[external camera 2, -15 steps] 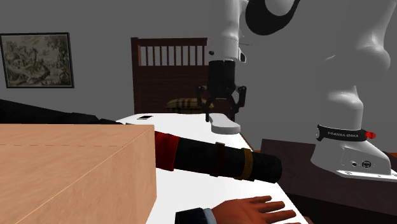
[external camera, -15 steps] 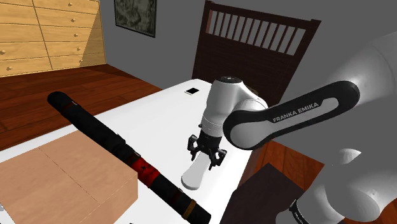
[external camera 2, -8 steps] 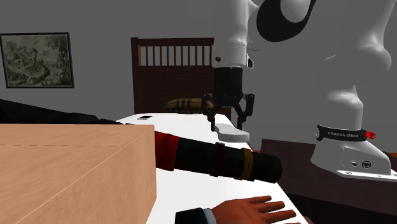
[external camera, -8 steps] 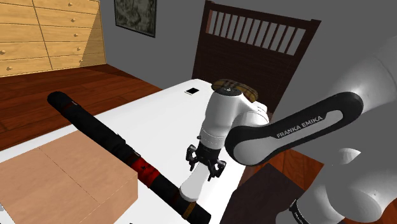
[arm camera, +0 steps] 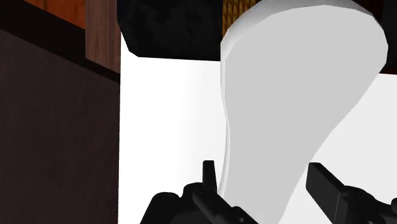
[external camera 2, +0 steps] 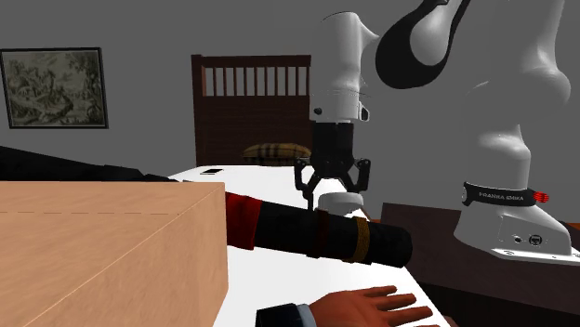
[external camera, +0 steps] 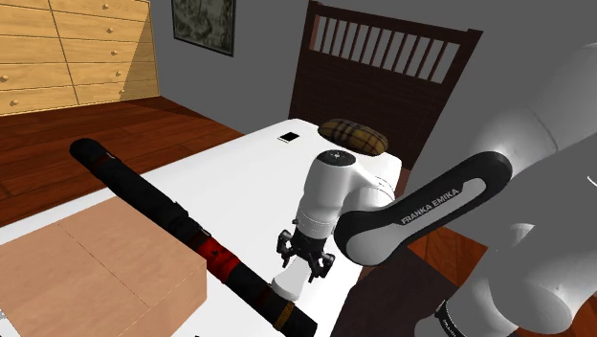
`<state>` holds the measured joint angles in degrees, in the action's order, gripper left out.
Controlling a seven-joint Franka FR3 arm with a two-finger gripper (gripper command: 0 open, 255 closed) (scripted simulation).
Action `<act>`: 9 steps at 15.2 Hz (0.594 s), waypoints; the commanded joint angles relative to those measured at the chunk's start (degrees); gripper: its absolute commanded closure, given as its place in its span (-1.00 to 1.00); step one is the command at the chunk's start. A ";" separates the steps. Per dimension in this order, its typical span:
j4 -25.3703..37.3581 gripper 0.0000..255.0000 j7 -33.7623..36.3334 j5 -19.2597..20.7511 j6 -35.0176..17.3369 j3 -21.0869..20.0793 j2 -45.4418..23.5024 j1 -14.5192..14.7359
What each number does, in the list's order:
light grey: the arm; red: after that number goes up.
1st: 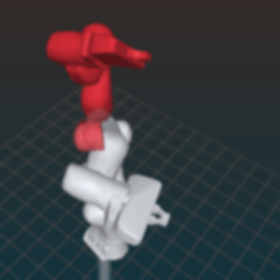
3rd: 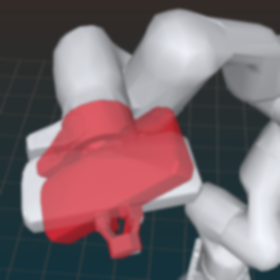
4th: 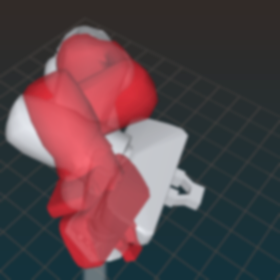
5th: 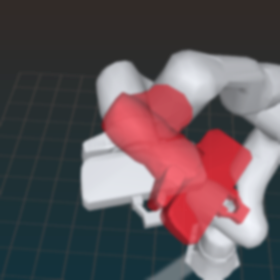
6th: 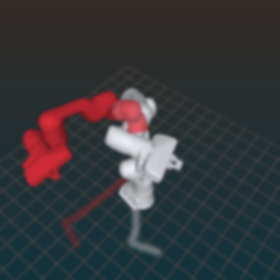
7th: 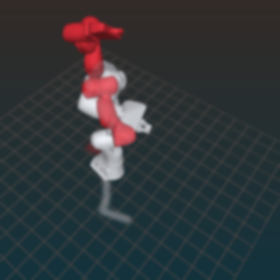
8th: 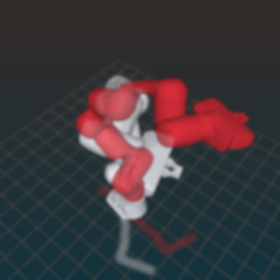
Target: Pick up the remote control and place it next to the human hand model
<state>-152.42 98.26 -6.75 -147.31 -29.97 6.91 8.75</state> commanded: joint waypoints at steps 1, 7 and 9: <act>-0.36 1.00 1.01 1.35 -2.07 -0.28 -1.88 -0.40; -0.75 1.00 4.38 6.06 -6.80 -0.44 -6.76 -1.28; -0.75 1.00 4.38 6.05 -6.80 -0.44 -6.76 -1.28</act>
<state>-152.97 102.54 -0.88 -153.92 -30.52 0.57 7.58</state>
